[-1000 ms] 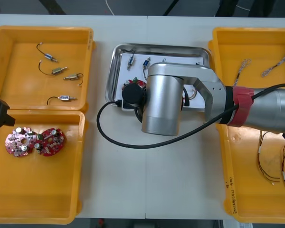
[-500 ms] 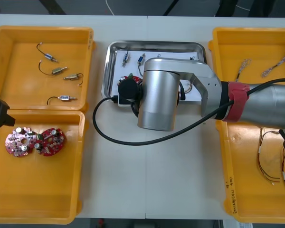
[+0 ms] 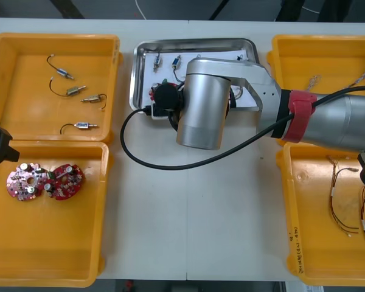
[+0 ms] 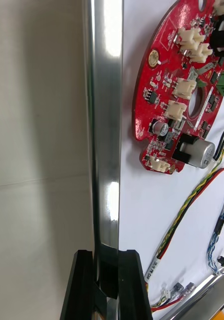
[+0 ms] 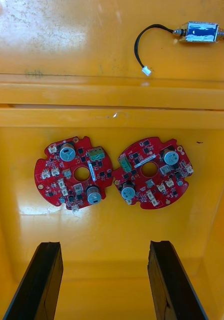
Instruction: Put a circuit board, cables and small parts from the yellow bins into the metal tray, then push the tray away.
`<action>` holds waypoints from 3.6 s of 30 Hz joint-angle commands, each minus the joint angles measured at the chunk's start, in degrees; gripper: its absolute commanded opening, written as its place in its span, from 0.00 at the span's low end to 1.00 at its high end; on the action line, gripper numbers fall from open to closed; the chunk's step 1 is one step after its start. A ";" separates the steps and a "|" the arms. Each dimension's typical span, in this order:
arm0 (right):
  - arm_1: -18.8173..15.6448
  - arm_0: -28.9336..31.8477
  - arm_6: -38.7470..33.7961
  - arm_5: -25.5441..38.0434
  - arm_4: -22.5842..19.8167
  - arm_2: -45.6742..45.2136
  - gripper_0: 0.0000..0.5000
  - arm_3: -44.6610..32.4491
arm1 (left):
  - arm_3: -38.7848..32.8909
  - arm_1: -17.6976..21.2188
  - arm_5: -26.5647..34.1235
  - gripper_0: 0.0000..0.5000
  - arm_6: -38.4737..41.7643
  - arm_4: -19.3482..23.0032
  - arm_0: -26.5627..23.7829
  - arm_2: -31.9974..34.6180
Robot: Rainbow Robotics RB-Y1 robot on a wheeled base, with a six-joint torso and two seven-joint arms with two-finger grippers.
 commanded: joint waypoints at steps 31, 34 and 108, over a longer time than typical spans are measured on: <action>2.53 -4.87 6.28 -11.99 3.00 -1.66 0.00 13.27 | -1.68 2.62 0.35 1.00 -2.33 0.42 0.88 1.63; 2.79 -4.87 6.01 -12.08 3.00 -1.66 0.00 13.63 | -1.68 2.62 0.35 1.00 -2.33 0.42 0.88 1.63; -15.14 31.16 -24.31 33.15 -24.07 -69.52 1.00 -34.19 | -1.68 2.62 0.35 1.00 -2.33 0.42 0.88 1.63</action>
